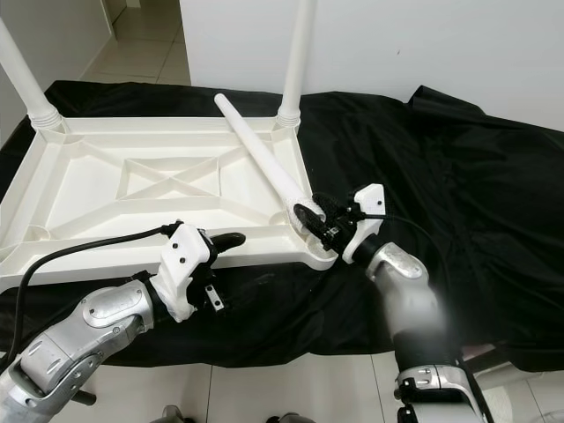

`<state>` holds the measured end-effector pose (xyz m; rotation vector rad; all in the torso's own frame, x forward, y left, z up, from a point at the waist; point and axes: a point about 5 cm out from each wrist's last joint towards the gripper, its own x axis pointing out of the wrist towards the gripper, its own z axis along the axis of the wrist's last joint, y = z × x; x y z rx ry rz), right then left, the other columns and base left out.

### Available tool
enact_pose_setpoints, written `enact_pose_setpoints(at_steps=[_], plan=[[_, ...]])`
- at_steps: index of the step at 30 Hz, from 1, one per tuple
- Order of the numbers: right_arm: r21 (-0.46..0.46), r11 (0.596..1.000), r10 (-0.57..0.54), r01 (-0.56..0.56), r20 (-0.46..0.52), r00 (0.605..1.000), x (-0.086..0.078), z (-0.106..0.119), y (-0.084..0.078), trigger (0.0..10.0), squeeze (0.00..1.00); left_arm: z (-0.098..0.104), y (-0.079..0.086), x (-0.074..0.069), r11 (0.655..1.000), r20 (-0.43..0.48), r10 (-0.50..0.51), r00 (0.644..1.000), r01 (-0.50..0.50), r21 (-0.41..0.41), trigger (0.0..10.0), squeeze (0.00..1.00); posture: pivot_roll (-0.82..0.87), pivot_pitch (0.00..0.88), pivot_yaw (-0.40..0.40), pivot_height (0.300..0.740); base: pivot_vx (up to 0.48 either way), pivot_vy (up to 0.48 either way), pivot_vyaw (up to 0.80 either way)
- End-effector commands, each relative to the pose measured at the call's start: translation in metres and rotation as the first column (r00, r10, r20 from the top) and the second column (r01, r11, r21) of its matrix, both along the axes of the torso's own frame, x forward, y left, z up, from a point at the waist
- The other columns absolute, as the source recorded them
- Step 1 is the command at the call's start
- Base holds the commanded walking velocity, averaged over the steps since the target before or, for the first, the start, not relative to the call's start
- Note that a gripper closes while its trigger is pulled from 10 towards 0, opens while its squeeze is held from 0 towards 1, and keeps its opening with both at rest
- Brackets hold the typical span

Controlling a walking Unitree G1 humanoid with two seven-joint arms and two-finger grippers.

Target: Building children table

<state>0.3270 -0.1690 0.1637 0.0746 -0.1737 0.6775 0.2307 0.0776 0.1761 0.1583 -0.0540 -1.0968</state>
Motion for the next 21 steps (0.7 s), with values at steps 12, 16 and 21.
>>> enact_pose_setpoints(at_steps=[12, 16, 21], plan=[[0.076, 0.991, -0.109, 0.108, 0.012, 0.994, 0.001, 0.014, 0.012, 10.0, 0.0, -0.003, -0.002, -0.006, 0.99, -0.024, -0.138, 0.99, 0.138, 0.03, 10.0, 0.0, 0.01, 0.104, -0.047, 0.74, 0.0, 0.0, 0.0], [-0.006, 0.977, -0.213, 0.213, -0.038, 0.976, 0.002, 0.0, 0.019, 10.0, 0.0, -0.003, -0.002, -0.007, 0.99, -0.023, -0.14, 0.99, 0.14, 0.03, 10.0, 0.0, 0.01, 0.104, -0.045, 0.74, 0.0, 0.0, 0.0], [-0.024, 0.97, -0.243, 0.241, -0.071, 0.968, 0.002, -0.008, 0.022, 10.0, 0.0, -0.002, -0.002, -0.006, 0.99, -0.022, -0.139, 0.99, 0.14, 0.031, 10.0, 0.0, 0.01, 0.104, -0.046, 0.74, 0.0, 0.0, 0.0]])
